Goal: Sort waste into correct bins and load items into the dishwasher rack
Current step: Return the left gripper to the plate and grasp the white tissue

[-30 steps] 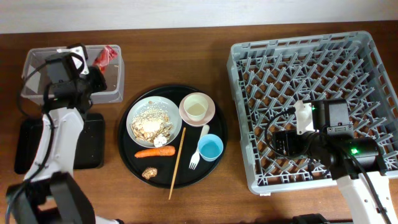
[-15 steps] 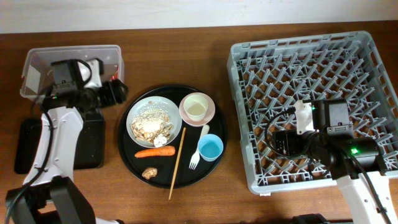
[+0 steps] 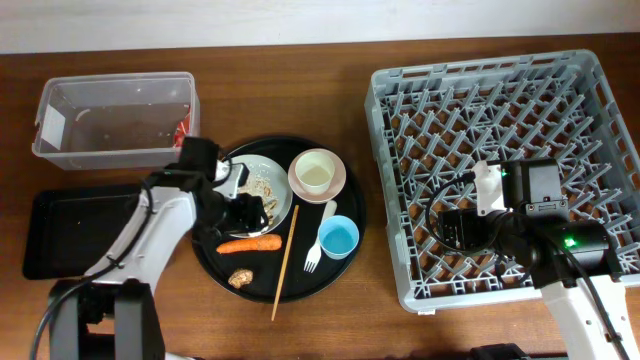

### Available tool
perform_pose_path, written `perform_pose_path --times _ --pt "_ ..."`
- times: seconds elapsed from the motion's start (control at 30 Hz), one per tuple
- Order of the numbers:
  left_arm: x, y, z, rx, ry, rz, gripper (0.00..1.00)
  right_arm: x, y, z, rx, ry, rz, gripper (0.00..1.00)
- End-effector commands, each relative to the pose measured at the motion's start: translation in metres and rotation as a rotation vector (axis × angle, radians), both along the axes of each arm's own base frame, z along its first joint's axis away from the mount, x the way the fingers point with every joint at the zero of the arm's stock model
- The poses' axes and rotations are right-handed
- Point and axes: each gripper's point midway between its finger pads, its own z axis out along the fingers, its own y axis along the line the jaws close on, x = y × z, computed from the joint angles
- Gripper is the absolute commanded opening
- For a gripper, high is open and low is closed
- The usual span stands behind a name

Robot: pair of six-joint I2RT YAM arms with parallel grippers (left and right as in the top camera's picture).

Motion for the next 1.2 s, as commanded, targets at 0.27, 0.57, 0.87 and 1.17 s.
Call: perform_pose_path --times 0.27,0.57,0.87,1.17 --pt "-0.005 -0.011 -0.016 0.075 -0.041 -0.046 0.41 0.003 0.0 0.006 -0.005 -0.02 -0.001 0.99" --pt "-0.005 -0.006 -0.018 0.103 -0.04 -0.036 0.4 0.003 0.0 0.006 -0.005 -0.019 -0.002 0.99" --pt "-0.009 -0.005 -0.019 0.103 -0.015 -0.013 0.33 0.003 0.0 0.006 -0.005 -0.019 -0.002 0.99" --pt "-0.013 -0.005 -0.02 0.106 0.0 -0.014 0.17 0.003 0.0 0.006 -0.005 -0.019 -0.002 0.99"
